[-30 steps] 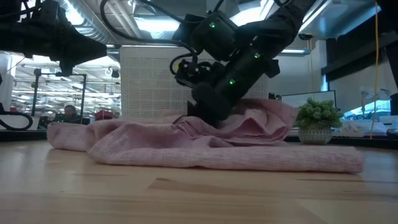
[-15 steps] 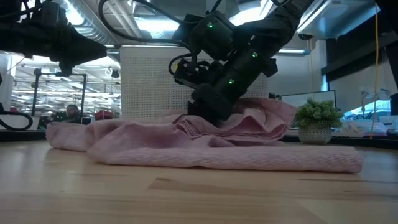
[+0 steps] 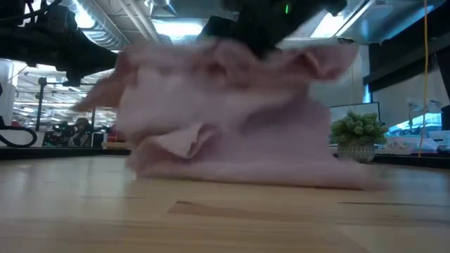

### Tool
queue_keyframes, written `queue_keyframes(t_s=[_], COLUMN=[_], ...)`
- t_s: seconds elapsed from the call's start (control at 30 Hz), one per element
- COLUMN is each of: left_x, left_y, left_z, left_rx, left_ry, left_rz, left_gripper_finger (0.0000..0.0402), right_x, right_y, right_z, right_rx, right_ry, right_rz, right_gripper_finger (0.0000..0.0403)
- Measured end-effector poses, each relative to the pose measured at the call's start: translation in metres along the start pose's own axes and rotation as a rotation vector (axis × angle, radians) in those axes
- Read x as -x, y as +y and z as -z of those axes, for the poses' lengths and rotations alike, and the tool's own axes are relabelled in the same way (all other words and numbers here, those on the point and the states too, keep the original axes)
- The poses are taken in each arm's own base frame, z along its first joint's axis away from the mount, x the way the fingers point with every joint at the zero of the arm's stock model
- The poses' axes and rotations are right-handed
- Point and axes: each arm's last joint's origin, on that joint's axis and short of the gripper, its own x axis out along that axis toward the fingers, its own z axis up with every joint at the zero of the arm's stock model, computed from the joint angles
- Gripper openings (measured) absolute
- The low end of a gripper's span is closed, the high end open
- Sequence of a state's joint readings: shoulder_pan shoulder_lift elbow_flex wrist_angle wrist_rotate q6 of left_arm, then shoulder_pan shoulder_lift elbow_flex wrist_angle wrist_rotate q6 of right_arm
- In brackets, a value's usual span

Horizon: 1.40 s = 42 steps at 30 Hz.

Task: Sort clothes
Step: Put the pink blouse into the white laundry organizer

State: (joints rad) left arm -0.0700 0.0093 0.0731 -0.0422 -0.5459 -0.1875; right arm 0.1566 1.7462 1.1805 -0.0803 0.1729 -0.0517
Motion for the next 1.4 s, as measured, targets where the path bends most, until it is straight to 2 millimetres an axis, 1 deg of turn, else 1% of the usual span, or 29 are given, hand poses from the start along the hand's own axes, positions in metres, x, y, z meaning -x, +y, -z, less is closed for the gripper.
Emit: queue_keyframes(t_s=[0.13, 0.2, 0.27, 0.37, 0.43, 0.53, 0.63, 0.7, 0.8, 0.83, 0.9, 0.97, 1.0, 1.07, 1.17, 1.33, 1.4], left_x=[0.000, 0.000, 0.000, 0.000, 0.000, 0.000, 0.000, 0.000, 0.000, 0.000, 0.000, 0.000, 0.000, 0.000, 0.000, 0.000, 0.000], left_y=[0.000, 0.000, 0.000, 0.000, 0.000, 0.000, 0.000, 0.000, 0.000, 0.000, 0.000, 0.000, 0.000, 0.000, 0.000, 0.000, 0.000], left_z=[0.000, 0.000, -0.001, -0.001, -0.001, -0.001, -0.001, -0.001, -0.001, -0.001, -0.001, -0.002, -0.002, -0.002, -0.002, -0.002, -0.002], left_rx=[0.001, 0.000, 0.012, 0.016, 0.018, 0.019, 0.018, 0.017, 0.010, 0.006, 0.004, 0.000, 0.001, 0.001, 0.001, 0.000, -0.001], left_ry=[-0.005, -0.004, -0.009, -0.011, -0.012, -0.011, -0.012, -0.012, -0.014, -0.014, -0.014, -0.020, -0.024, -0.025, -0.024, -0.024, -0.023], left_rz=[-0.013, -0.016, -0.017, -0.019, -0.019, -0.019, -0.019, -0.018, -0.018, -0.018, -0.018, -0.018, -0.017, -0.017, -0.017, -0.018, -0.019], left_gripper_finger=[0.0086, 0.0086, 0.0086, 0.0086, 0.0086, 0.0086, 0.0086, 0.0086, 0.0086, 0.0086, 0.0086, 0.0086, 0.0086, 0.0086, 0.0086, 0.0086, 0.0086], right_x=[0.049, 0.070, 0.091, 0.122, 0.137, 0.152, 0.168, 0.176, 0.180, 0.178, 0.170, 0.153, 0.142, 0.113, 0.068, 0.001, -0.017], right_y=[-0.015, -0.023, -0.030, -0.048, -0.063, -0.087, -0.115, -0.134, -0.164, -0.173, -0.189, -0.202, -0.207, -0.215, -0.222, -0.222, -0.222], right_z=[-0.037, -0.053, -0.074, -0.105, -0.121, -0.138, -0.148, -0.149, -0.140, -0.135, -0.124, -0.109, -0.101, -0.079, -0.046, 0.004, 0.017], right_rx=[-0.016, 0.015, 0.061, 0.129, 0.162, 0.200, 0.238, 0.255, 0.225, 0.208, 0.166, 0.103, 0.068, 0.000, -0.089, -0.158, -0.166], right_ry=[-0.166, -0.210, -0.281, -0.372, -0.405, -0.424, -0.430, -0.419, -0.366, -0.335, -0.272, -0.185, -0.150, -0.065, 0.055, 0.210, 0.259], right_rz=[0.064, 0.133, 0.214, 0.343, 0.424, 0.526, 0.634, 0.703, 0.779, 0.780, 0.751, 0.683, 0.636, 0.522, 0.400, 0.273, 0.263], right_gripper_finger=[0.0055, 0.0055, 0.0055, 0.0055, 0.0055, 0.0055, 0.0055, 0.0055, 0.0055, 0.0055, 0.0055, 0.0055, 0.0055, 0.0055, 0.0055, 0.0055, 0.0055])
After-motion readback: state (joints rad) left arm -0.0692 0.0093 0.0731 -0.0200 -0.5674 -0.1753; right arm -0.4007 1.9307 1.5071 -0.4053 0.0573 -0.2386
